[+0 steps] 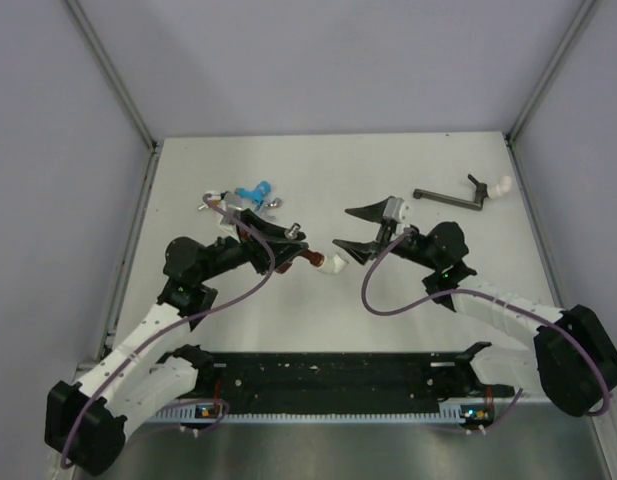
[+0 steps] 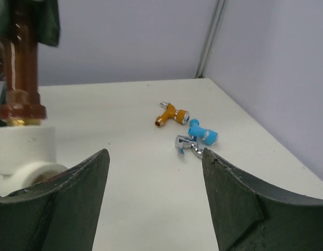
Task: Install the water faucets
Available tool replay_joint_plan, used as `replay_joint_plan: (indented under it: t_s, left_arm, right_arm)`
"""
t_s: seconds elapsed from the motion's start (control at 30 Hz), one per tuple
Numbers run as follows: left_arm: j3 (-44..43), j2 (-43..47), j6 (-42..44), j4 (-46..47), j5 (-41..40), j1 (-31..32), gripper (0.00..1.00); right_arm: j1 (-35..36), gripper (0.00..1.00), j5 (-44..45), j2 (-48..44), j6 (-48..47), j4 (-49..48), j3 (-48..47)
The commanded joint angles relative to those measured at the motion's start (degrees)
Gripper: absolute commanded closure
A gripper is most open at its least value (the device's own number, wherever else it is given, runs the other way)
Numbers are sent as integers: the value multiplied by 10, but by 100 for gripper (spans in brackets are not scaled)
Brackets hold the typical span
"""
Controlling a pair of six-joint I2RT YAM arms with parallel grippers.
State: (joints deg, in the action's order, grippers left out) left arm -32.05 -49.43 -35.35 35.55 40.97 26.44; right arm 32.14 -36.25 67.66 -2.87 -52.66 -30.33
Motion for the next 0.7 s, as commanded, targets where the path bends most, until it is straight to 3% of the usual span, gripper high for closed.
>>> replay_joint_plan:
  t_s: [0.0,0.23,0.47,0.67]
  left_arm:
    - [-14,47,37,92,81,1,100]
    - [-17,56,48,10,-42,1,100]
    - [-7,51,-58,-24,-257,1,100]
    - [-14,33,-132,4,-271,1,100]
  right_arm:
    - [-7,29,-8,-2,15,47,-23]
    - [-5,23,50,-98,-54,120,-21]
    - [19,19,30,-155,-117,115,13]
    - [112,17,98,-130,-230,159,0]
